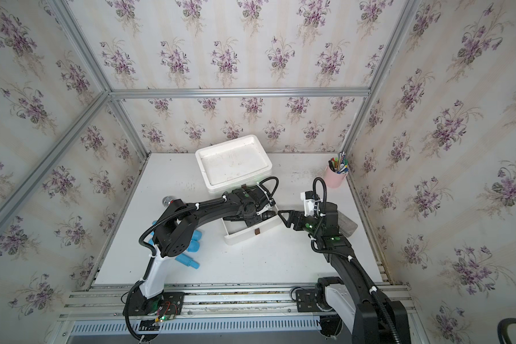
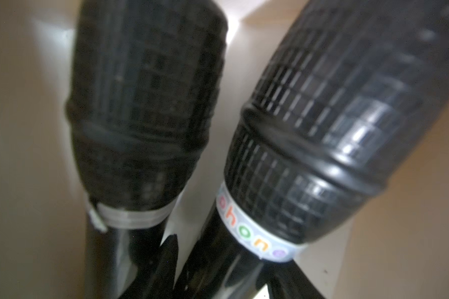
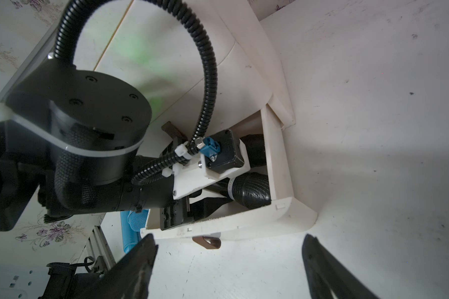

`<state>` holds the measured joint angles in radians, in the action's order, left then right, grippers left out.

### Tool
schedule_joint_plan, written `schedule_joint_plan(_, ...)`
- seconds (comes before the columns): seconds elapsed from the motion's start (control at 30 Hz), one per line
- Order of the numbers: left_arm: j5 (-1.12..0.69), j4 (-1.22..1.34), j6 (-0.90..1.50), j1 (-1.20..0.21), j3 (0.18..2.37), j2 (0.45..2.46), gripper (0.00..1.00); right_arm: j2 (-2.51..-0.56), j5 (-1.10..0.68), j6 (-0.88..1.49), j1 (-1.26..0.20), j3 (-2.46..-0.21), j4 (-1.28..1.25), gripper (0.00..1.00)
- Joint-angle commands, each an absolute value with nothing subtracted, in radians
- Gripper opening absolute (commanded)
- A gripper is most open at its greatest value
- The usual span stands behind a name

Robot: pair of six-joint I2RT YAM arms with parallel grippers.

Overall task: Take the microphone out of the drawer
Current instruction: Pick up the microphone from the drawer.

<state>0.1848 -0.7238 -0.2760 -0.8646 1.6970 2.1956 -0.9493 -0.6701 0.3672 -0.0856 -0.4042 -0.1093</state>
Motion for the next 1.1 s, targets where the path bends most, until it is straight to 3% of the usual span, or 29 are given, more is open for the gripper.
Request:
schedule_joint_plan(0.0, 0.127, -0.767, -0.267, -0.877, 1.687, 2.217, 0.48, -0.951, -0.681, 0.368, -0.086, -0.409, -0.136, 0.86)
schedule_joint_plan(0.63, 0.254, -0.767, -0.278, -0.897, 1.699, 2.131, 0.23, -0.931, -0.685, 0.383, -0.086, -0.382, -0.156, 0.86)
schedule_joint_plan(1.07, 0.281, -0.778, -0.296, -0.897, 1.712, 2.039, 0.16, -0.910, -0.663, 0.391, -0.086, -0.385, -0.145, 0.86)
